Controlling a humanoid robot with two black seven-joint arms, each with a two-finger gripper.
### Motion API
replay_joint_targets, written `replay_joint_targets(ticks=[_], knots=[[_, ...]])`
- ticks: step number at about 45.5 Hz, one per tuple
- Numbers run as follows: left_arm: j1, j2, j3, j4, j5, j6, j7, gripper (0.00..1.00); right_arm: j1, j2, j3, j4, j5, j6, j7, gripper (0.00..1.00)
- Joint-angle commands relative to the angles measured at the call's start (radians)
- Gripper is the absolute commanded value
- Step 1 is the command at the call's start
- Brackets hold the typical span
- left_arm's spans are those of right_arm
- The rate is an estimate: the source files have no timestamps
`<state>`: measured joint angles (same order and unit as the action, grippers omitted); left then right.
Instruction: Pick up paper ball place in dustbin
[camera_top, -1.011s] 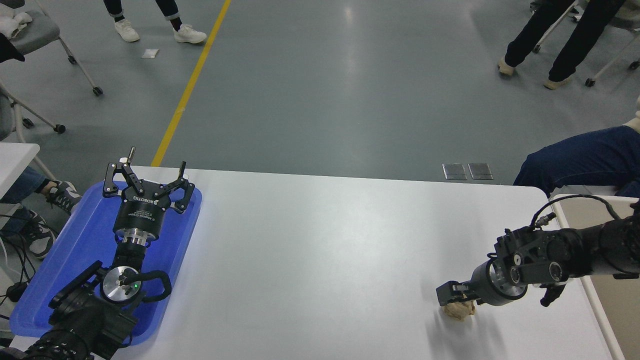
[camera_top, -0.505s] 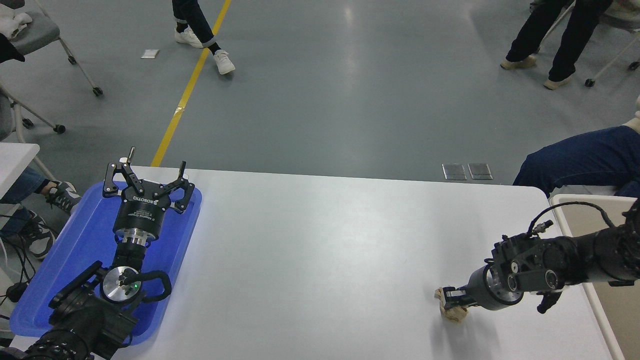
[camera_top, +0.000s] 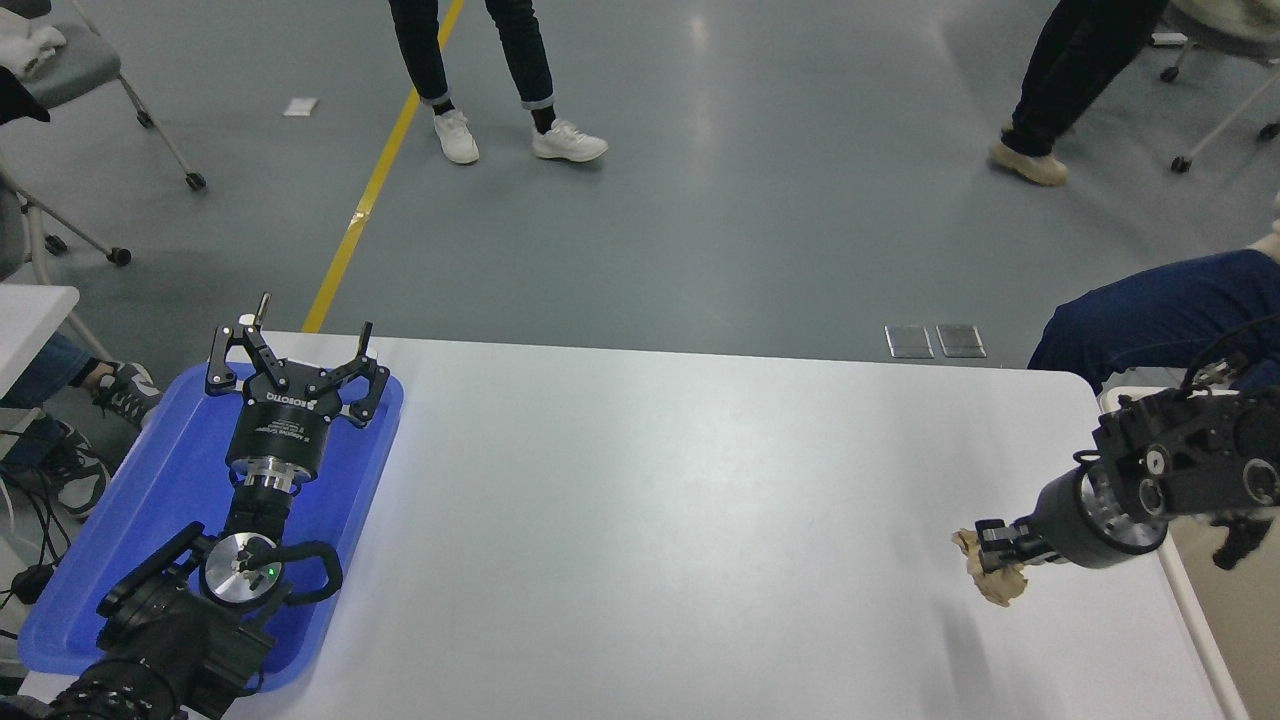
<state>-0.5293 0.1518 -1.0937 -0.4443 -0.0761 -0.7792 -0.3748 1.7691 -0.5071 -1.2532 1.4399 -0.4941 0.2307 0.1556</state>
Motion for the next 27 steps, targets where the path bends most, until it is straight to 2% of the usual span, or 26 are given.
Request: replay_joint_targets(ticks=[1,14,27], knots=[[0.002,0.0,0.0,-0.001,0.001,0.0,0.0,1.0,0.423,-0.048,-0.181,0.186,0.002,0.133,0.007,0.0],[0.0,-0.001,0.0,0.0,0.001,0.0,0.0,1.0,0.759,-0.03,-0.218,0.215,0.006,0.389,0.002,0.0],[0.0,0.0,0.0,0.001,-0.001,0.0,-0.001,1.0,0.843,-0.017,-0.239,0.215,0.005,0.441,0.001,0.0]])
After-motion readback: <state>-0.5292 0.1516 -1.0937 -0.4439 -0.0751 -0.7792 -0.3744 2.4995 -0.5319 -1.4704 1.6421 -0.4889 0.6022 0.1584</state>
